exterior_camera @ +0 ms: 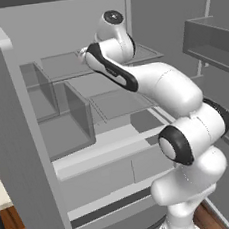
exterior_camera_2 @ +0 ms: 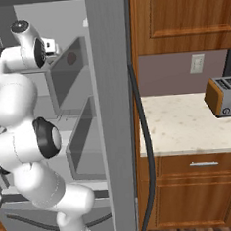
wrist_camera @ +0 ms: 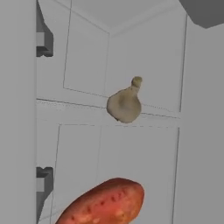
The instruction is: Retrieve the bottle and the shaker from the cabinet and place them next to the mixing bowl on the counter. Then add garlic from the fridge to the mixing bowl.
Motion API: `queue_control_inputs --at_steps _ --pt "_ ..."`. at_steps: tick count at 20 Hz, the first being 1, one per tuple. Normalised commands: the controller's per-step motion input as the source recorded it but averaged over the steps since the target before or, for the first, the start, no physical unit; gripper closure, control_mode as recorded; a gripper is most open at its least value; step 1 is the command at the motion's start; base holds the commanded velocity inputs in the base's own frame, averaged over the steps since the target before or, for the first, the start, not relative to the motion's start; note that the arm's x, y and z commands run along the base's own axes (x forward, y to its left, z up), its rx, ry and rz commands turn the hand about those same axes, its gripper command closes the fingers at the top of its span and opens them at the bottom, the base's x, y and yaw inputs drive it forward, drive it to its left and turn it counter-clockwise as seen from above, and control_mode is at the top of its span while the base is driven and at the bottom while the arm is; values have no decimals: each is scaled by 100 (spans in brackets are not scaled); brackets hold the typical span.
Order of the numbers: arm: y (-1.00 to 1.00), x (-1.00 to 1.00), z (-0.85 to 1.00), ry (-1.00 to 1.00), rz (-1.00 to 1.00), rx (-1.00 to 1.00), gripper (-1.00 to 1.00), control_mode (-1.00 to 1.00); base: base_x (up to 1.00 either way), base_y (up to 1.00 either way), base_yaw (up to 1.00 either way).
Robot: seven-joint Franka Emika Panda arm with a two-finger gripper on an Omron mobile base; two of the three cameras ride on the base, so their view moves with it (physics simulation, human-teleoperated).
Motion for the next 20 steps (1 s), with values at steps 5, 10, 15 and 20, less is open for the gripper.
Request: queue_control_inputs --at_steps 5,10,15,20 --pt "0 22 5 2 0 0 -100 -100 0 0 0" --pt "6 22 0 4 6 0 -100 -100 0 0 0" --pt "13 26 0 7 11 0 -100 -100 0 0 0" --pt "4 8 0 1 4 0 -100 -100 0 0 0"
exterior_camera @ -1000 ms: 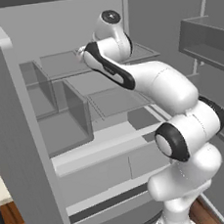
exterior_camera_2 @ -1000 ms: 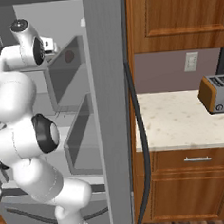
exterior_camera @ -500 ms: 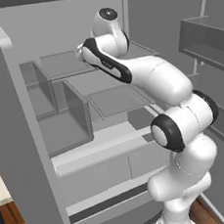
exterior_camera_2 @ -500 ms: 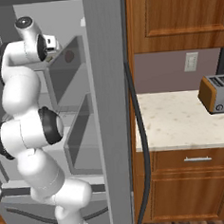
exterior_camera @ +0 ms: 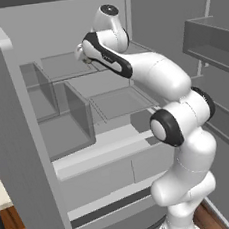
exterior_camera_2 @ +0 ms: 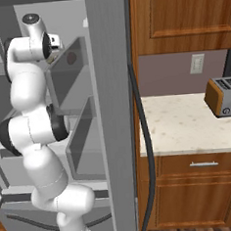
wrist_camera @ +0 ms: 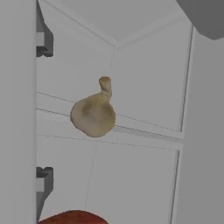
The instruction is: Retrieve the bottle and the shaker from the cabinet and place them next to the mixing bowl on the counter. Then add garlic from the fridge to the mixing bowl.
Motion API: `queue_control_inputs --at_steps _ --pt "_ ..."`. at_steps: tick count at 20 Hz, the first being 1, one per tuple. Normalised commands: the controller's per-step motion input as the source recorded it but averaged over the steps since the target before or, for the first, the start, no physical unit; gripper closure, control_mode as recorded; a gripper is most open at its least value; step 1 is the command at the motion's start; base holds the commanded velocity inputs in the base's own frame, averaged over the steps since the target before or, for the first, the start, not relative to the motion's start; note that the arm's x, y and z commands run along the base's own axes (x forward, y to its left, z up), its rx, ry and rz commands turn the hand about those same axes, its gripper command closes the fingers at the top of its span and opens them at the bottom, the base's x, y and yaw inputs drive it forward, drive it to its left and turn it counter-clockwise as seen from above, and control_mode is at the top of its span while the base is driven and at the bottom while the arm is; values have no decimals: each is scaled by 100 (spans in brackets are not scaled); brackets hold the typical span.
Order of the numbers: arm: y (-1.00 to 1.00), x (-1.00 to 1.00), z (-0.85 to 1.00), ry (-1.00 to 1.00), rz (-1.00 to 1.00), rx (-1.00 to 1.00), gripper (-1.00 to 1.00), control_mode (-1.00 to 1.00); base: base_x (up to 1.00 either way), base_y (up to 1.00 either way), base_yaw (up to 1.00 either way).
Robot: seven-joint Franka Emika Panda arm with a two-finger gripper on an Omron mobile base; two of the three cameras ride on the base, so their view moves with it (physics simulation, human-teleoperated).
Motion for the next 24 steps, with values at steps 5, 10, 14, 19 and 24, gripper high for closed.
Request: queue_control_inputs --at_steps 5,10,14,19,24 --pt "0 11 1 0 0 -2 -100 -100 0 0 0" --pt "4 16 0 0 0 -2 -100 -100 0 0 0" --pt "0 17 0 0 0 0 -100 -100 0 0 0" --pt "0 11 0 0 0 0 -100 -100 0 0 0" --pt "0 0 0 0 0 0 -100 -100 0 0 0"
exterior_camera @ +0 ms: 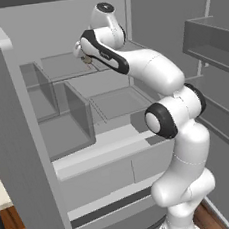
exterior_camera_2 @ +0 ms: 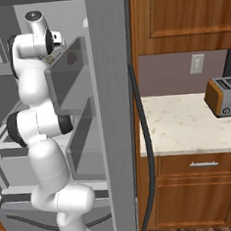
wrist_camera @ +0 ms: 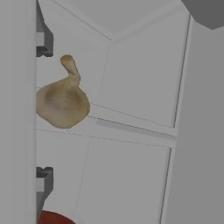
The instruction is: Retrieve the bottle and the shaker from the cabinet and place them next to the mixing bowl on the counter. Then add garlic from the fridge to the mixing bowl.
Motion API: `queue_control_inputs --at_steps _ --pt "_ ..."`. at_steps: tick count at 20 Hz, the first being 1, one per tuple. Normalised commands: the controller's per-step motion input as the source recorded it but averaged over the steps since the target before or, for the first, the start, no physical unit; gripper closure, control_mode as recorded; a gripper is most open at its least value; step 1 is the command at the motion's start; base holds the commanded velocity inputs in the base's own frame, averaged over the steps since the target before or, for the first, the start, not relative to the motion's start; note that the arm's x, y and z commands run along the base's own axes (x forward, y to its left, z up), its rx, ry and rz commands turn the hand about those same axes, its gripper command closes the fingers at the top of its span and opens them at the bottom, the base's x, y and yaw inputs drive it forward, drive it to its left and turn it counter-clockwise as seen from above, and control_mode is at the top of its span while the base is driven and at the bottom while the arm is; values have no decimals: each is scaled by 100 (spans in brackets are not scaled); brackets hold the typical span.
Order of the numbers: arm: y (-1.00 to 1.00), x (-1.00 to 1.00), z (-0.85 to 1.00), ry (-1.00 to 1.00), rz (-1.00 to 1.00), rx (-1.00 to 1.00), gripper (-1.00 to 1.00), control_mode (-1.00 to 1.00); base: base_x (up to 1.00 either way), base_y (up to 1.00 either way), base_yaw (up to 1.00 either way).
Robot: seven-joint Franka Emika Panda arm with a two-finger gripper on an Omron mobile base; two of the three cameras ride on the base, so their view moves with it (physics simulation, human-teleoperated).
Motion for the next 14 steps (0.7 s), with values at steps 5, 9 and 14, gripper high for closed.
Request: queue_control_inputs --at_steps 5,9,14 --pt "8 0 -13 0 0 0 -100 -100 0 0 0" --pt "16 1 -21 0 0 0 -100 -100 0 0 0" --pt "13 11 0 0 0 0 -100 -100 0 0 0"
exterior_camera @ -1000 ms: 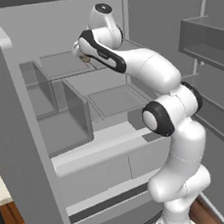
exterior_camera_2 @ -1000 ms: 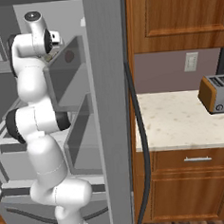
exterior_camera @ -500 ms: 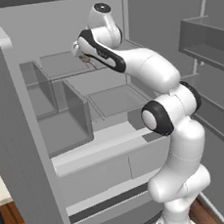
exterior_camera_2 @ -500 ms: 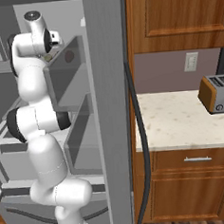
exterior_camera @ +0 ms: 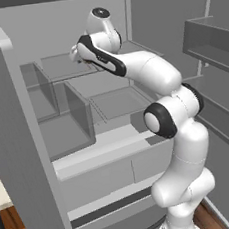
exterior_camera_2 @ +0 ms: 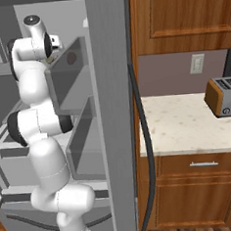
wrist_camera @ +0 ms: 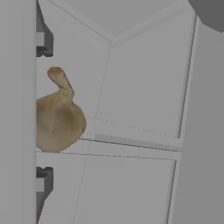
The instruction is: Retrieve the bottle and the shaker from the cabinet and place them next to the mixing bowl on the counter. Then add garlic from the fridge to the mixing bowl.
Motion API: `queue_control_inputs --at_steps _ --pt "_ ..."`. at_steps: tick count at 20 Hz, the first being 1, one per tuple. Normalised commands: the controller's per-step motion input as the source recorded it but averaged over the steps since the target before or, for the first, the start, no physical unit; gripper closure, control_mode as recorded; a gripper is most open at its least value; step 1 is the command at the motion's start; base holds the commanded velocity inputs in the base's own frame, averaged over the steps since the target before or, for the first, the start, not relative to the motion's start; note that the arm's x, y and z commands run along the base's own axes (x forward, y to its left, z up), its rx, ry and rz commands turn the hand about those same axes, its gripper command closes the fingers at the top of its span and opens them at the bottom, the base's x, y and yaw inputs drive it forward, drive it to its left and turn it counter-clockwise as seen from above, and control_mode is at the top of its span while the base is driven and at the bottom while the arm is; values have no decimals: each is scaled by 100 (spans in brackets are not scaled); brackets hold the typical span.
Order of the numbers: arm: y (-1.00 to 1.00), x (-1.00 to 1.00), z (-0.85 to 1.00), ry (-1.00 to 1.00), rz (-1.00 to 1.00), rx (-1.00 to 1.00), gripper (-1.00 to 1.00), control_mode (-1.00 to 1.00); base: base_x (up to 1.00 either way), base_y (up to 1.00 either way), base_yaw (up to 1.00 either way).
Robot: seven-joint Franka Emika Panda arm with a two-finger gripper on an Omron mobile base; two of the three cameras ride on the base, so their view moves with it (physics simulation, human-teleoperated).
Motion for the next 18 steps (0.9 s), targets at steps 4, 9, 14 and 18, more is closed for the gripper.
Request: queue_control_inputs --at_steps 4,9,14,18 --pt "6 16 0 0 0 0 -100 -100 0 0 0" --pt "0 3 0 0 0 0 -100 -100 0 0 0" --pt "-1 0 0 0 0 0 -100 -100 0 0 0" --pt "-8 0 0 0 0 0 -100 -100 0 0 0"
